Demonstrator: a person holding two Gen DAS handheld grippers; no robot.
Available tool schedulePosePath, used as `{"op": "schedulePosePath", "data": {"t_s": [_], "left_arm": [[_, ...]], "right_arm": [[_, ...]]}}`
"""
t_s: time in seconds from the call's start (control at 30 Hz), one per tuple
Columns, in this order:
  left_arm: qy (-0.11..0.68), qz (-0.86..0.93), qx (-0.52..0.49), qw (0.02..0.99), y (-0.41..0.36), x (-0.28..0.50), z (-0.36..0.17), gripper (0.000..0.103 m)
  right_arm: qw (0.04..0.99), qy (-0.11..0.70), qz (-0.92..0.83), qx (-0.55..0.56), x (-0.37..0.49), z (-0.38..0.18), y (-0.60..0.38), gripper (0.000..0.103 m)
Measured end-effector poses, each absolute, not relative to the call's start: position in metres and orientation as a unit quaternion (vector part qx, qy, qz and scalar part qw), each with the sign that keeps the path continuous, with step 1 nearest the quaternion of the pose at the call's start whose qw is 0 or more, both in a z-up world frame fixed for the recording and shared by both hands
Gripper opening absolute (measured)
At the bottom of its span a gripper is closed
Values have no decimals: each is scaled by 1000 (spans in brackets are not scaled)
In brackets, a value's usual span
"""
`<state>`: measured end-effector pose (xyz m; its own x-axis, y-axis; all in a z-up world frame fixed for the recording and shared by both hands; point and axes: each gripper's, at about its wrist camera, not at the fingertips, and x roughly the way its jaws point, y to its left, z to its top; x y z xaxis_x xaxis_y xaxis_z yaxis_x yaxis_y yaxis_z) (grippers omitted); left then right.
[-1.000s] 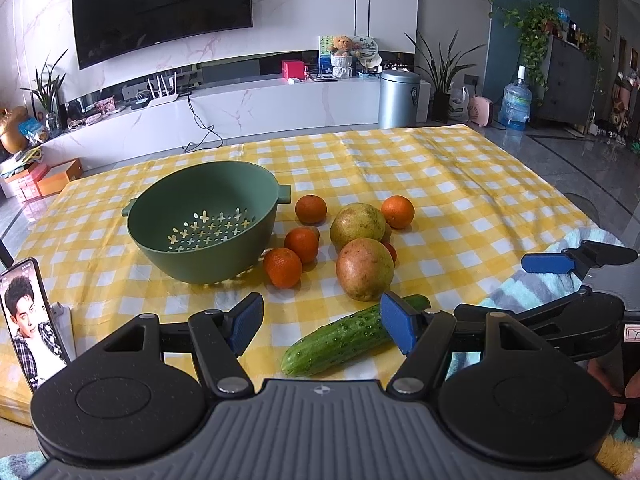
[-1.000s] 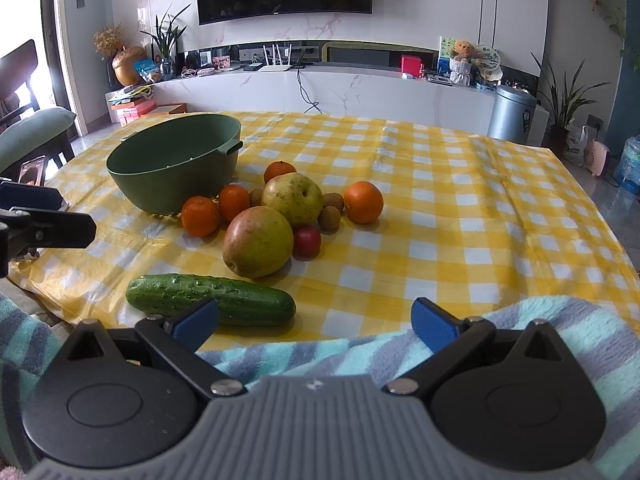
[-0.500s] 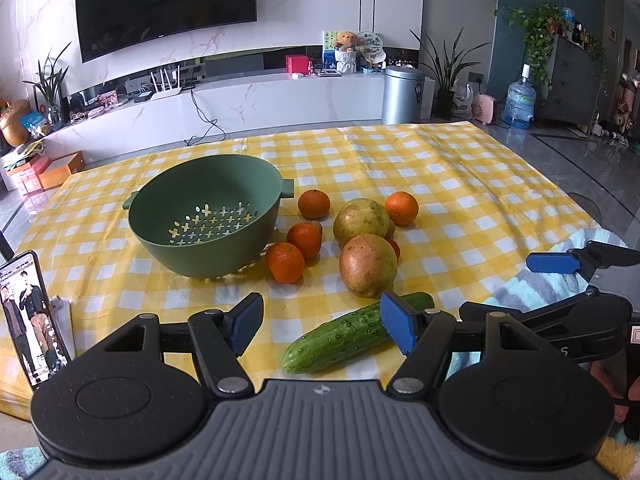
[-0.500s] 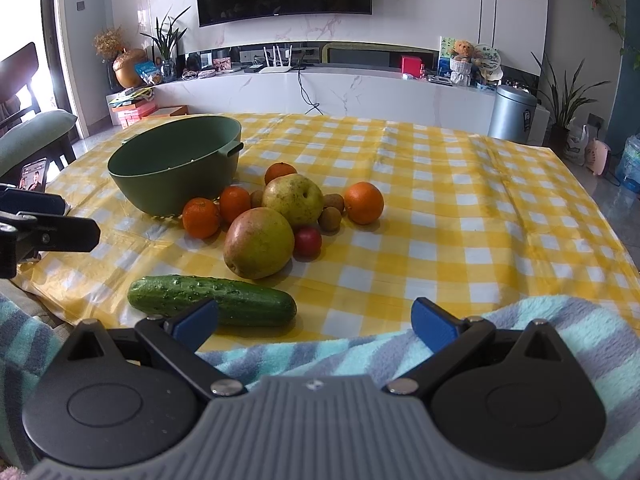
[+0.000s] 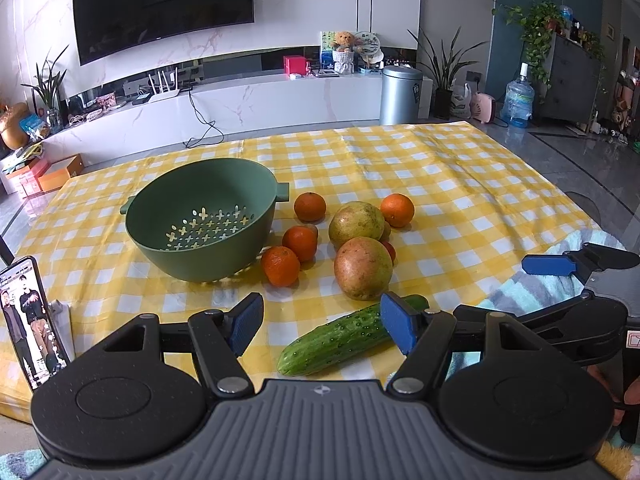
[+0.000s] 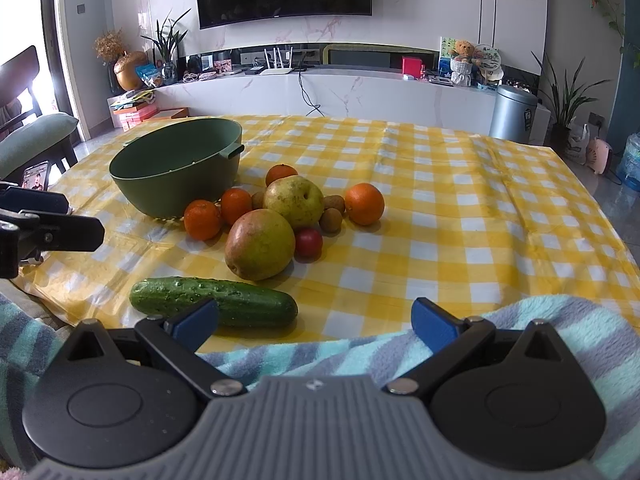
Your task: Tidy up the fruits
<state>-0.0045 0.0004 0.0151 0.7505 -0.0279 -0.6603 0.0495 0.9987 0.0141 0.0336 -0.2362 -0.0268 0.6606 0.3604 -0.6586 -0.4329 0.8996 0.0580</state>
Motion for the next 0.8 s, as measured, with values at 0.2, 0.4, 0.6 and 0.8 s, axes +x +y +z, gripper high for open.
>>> {"op": "schedulePosePath", "data": {"t_s": [0.2,0.4,0.6,0.8], "left_arm": [[353,-23,11,935,0,-3,16,79],[354,-27,-5,935,4,5,14,79],[366,-35,-26,930,4,25,14,76],[363,-53,-20,930,-2,42,8,67]], "right_arm": [[910,350,218,-52,34,-27,-236,99],[909,354,215,-54,35,-27,-234,99],[910,355,210,-37,39,-25,-236,94],[911,364,194,2,67,-20,-244,68]]}}
